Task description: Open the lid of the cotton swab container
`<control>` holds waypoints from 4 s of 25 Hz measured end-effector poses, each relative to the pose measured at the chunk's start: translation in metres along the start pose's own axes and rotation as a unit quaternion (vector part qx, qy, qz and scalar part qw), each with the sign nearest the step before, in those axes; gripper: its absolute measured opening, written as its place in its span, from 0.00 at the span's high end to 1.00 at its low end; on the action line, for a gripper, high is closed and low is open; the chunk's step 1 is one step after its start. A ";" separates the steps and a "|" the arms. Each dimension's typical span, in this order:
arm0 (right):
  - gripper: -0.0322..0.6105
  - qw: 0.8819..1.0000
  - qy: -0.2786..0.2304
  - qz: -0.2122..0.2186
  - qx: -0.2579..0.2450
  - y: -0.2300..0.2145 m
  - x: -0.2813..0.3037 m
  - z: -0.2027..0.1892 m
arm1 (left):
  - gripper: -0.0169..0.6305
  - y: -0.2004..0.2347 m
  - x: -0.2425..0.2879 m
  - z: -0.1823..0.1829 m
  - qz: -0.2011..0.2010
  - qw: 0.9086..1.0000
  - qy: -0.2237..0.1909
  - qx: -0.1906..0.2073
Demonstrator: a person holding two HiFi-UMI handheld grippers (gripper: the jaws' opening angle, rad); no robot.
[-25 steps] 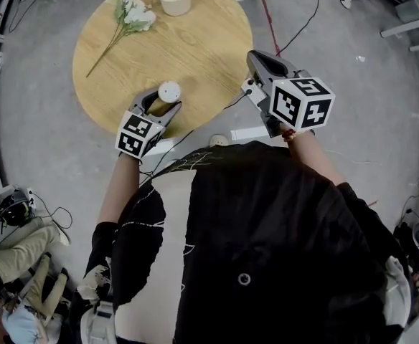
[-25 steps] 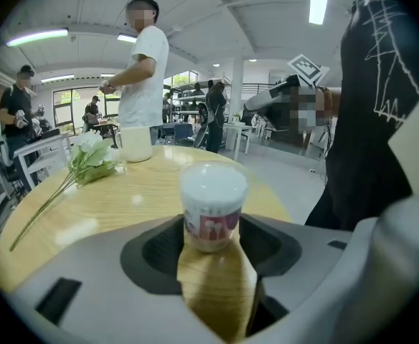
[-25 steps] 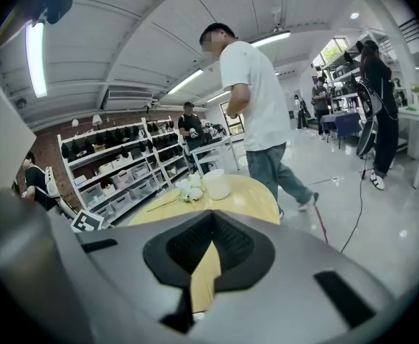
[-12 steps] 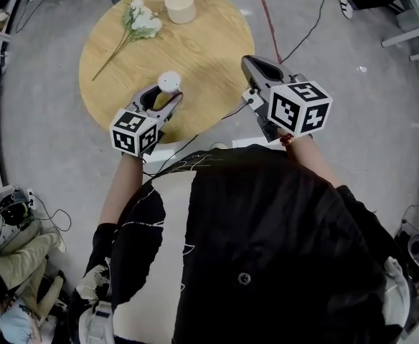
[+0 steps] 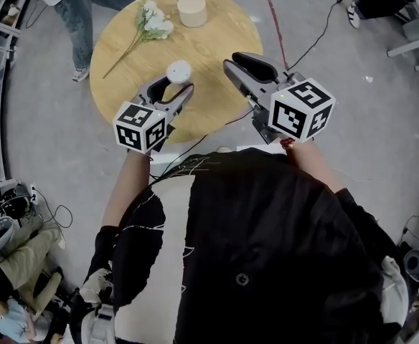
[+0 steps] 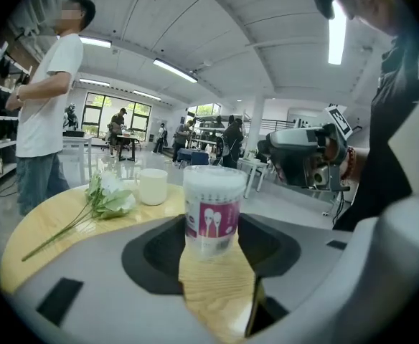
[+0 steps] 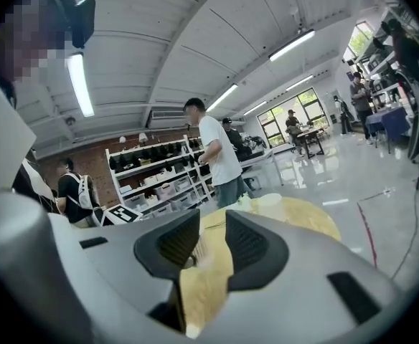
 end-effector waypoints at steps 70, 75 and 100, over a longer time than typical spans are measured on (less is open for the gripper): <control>0.54 0.996 0.040 0.018 0.073 0.158 0.116 -0.035 | 0.61 0.018 -0.122 0.033 -0.034 0.995 0.055 0.070; 0.53 0.993 0.024 0.030 0.111 0.156 0.113 -0.031 | 0.61 0.018 -0.124 0.034 -0.036 0.996 0.044 0.073; 0.52 0.996 0.001 0.030 0.078 0.164 0.112 -0.025 | 0.61 0.018 -0.128 0.040 -0.045 0.995 0.015 0.087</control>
Point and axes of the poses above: the fingertips, and each gripper's own axes: x forward along the fingers, y to its left, z out of its top, the point moved 9 cm from there along -x, backward along the fingers, and after that the axes turned 7 degrees about -y, right-handed, at the moved point
